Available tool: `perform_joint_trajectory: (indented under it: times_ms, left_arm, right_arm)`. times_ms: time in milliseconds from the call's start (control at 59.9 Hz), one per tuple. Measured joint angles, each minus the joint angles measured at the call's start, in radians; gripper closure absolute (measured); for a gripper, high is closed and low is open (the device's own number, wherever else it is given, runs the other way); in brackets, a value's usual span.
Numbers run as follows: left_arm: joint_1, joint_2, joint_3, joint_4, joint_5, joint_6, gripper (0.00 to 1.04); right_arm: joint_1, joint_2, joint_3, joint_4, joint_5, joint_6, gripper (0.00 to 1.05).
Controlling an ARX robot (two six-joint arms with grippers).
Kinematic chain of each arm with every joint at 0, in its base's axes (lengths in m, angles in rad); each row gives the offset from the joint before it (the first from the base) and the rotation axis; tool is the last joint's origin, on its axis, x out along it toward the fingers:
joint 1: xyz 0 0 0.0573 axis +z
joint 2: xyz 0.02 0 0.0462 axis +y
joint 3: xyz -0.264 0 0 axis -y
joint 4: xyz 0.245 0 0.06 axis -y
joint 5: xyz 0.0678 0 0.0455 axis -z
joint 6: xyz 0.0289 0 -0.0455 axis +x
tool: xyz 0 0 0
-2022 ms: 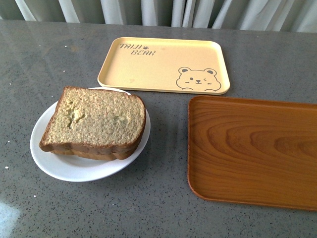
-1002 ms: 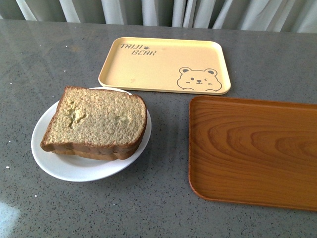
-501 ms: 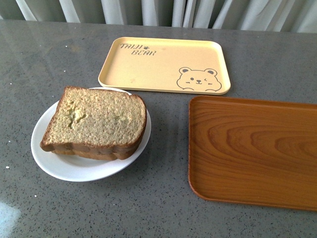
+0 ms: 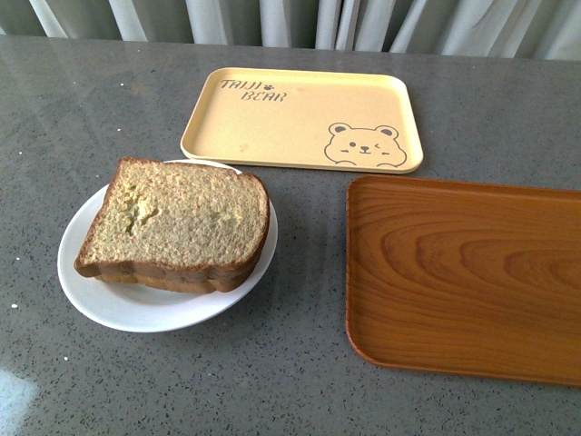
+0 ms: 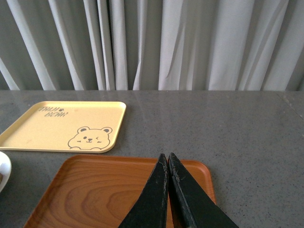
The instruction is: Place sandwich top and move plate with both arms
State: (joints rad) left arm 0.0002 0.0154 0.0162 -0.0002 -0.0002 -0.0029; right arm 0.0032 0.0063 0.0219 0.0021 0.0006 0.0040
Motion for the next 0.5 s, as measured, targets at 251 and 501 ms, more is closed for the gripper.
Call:
perform_joint_trajectory:
  times_ms: [251,501]
  left_arm:
    - [0.000,0.000,0.000,0.000,0.000,0.000,0.09]
    - [0.000,0.000,0.000,0.000,0.000,0.000,0.09]
  right_arm:
    - [0.000,0.000,0.000,0.000,0.000,0.000,0.59]
    - [0.000,0.000,0.000,0.000,0.000,0.000,0.11]
